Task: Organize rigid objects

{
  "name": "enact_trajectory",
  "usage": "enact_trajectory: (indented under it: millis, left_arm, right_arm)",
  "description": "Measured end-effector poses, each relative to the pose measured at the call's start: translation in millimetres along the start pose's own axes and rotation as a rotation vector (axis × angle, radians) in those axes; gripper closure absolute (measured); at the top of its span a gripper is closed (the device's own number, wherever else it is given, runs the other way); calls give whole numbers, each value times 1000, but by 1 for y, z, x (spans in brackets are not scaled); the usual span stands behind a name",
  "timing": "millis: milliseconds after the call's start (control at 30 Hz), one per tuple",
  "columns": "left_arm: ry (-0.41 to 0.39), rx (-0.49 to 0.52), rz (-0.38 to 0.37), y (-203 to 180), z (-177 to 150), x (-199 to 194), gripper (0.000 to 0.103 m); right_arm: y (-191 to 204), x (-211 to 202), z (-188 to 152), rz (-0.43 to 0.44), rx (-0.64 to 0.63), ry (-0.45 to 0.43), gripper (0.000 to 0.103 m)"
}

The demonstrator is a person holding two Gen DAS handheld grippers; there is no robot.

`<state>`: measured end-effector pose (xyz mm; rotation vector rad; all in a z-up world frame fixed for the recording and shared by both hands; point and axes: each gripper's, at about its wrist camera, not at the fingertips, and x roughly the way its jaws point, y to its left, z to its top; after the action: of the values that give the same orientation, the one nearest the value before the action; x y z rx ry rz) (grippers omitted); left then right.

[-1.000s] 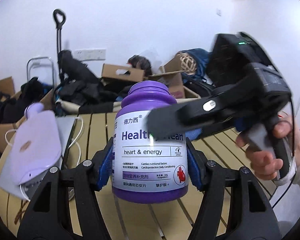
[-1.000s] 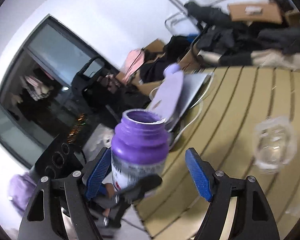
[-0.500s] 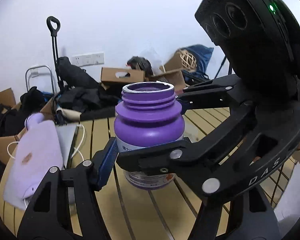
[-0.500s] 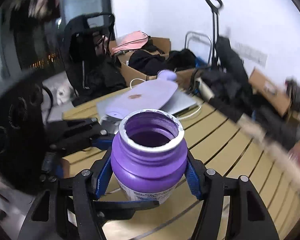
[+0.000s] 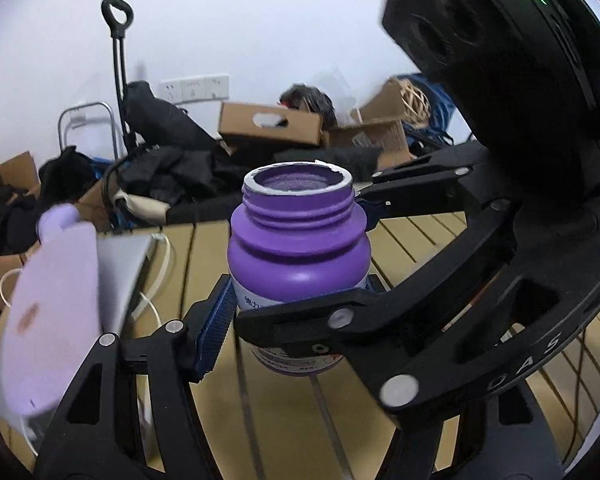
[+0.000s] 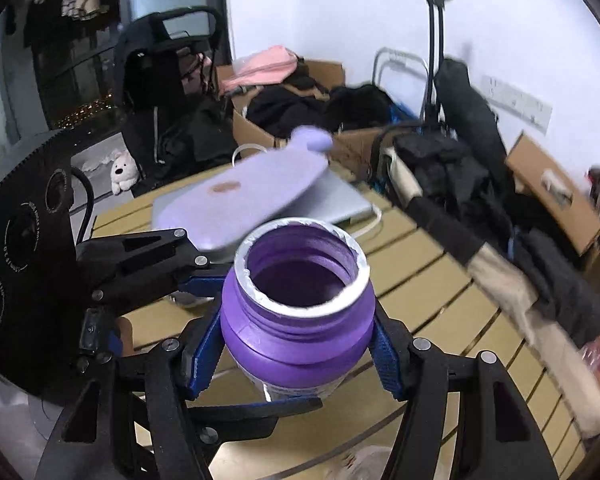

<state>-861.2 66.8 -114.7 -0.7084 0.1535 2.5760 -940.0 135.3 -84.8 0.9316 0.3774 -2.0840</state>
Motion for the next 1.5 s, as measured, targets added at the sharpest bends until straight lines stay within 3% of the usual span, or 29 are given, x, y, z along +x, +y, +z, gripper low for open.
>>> enact_trajectory:
  millis: [67,200,267,400,533,700,767,933,1167,1267,1367,1500]
  left_arm:
    - [25,44,-6,-10,-11,0,43]
    - [120,20,-32,-21,-34,-6,42]
    - [186,3,-57,-21,-43,-7,41]
    - [256,-26,-8,-18,-63,-18,36]
    - [290,-56,21,-13,-75,-34,31]
    - [250,-102,103,0,-70,-72,27]
    - [232,-127,149,7,-69,-88,21]
    - [211,-206,253,20,-72,-135,11]
    - [160,-273,313,10,-69,-192,11]
    - [119,-260,348,-10,-54,-240,10]
    - [59,-279,425,-30,-44,-301,1]
    - [32,-373,431,-64,-69,-387,0]
  right_arm:
    - [5,5,-13,-3,4,58,34]
    - [19,12,-42,14,20,96,34]
    - [27,18,-54,-58,-8,90,34]
    - [43,30,-71,-175,-67,57,33]
    - [59,34,-73,-184,-87,90,31]
    - [74,-8,-73,-223,-76,55,24]
    - [74,-37,-80,-221,-37,38,24]
    - [73,-111,-119,-250,85,-8,23]
    - [82,-167,-166,-331,237,-40,23]
    - [107,-187,-175,-368,284,-35,23]
    - [152,-221,-180,-412,264,-58,23]
    - [217,-274,-196,-396,284,-87,23]
